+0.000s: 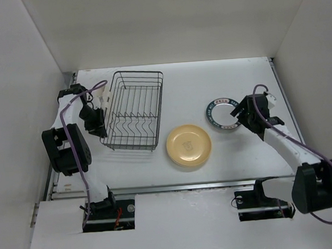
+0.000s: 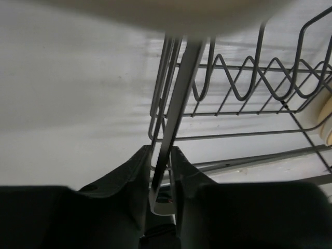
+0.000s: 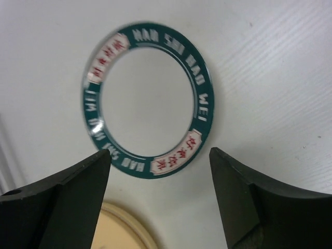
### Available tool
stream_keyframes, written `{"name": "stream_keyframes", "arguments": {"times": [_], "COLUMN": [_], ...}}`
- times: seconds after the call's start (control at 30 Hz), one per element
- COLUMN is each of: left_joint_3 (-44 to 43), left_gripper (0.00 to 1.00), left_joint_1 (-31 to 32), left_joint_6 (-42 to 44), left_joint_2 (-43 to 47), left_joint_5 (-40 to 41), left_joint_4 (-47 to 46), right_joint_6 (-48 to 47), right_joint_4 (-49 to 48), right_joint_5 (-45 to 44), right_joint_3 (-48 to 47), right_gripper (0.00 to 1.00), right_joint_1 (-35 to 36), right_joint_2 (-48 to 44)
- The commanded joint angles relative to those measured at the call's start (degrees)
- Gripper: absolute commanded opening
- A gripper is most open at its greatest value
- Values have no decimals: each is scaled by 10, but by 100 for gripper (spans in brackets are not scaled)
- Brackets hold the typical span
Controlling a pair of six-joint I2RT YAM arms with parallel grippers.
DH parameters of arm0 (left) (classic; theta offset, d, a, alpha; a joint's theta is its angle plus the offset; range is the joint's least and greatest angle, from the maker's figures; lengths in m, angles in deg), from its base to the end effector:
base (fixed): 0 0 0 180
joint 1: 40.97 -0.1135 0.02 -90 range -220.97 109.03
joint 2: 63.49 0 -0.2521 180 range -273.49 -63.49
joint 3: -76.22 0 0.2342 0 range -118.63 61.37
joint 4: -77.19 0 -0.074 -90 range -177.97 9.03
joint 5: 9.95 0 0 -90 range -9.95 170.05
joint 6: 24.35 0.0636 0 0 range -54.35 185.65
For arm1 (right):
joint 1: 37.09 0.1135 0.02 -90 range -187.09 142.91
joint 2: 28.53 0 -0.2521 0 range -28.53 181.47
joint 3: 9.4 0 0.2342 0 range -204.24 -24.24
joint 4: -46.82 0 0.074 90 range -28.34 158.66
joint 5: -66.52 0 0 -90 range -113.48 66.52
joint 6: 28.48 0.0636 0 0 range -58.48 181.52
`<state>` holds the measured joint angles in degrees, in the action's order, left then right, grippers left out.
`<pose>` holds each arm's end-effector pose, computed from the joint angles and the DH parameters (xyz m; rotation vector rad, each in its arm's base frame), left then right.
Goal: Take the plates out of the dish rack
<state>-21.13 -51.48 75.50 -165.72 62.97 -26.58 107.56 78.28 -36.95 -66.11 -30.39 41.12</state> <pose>0.3255 0.0414 0.2068 0.0172 2.9119 -0.3904 0.2576 0.0153 0.2024 0.8908 2.1493 0.1880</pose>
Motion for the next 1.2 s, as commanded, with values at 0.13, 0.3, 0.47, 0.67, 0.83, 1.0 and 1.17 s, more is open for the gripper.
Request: {"name": "stream_keyframes", "arguments": {"times": [0.13,0.3,0.47,0.67,0.83,1.0,1.17], "left_joint_3": [-20,-7,-2,-7,-19,-41,-18], "left_gripper": [25,0,16,53,74,100,100], "left_joint_1": [-3,-3,-3,-16,-22,-22,-22], "left_joint_6": [-33,-38,-12,-11,-17,-109,-209], "left_joint_2": [36,41,60,86,156,248,292], "left_joint_5": [-44,-61,-88,-23,13,180,397], "left_joint_4": [73,83,104,90,63,-47,-118], "right_joint_6": [-62,-83,-99,-130,-118,-118,-128], "right_joint_4": [29,79,101,107,131,153,148], "right_joint_5": [-105,-227,-292,-279,-366,-452,-465], "right_joint_3": [-75,-119,-132,-110,-128,-153,-140], "right_gripper": [100,100,100,100,100,100,100], "right_joint_1": [-2,-2,-2,-2,-2,-2,-2], "right_joint_2": [-176,-262,-329,-372,-372,-372,-391]}}
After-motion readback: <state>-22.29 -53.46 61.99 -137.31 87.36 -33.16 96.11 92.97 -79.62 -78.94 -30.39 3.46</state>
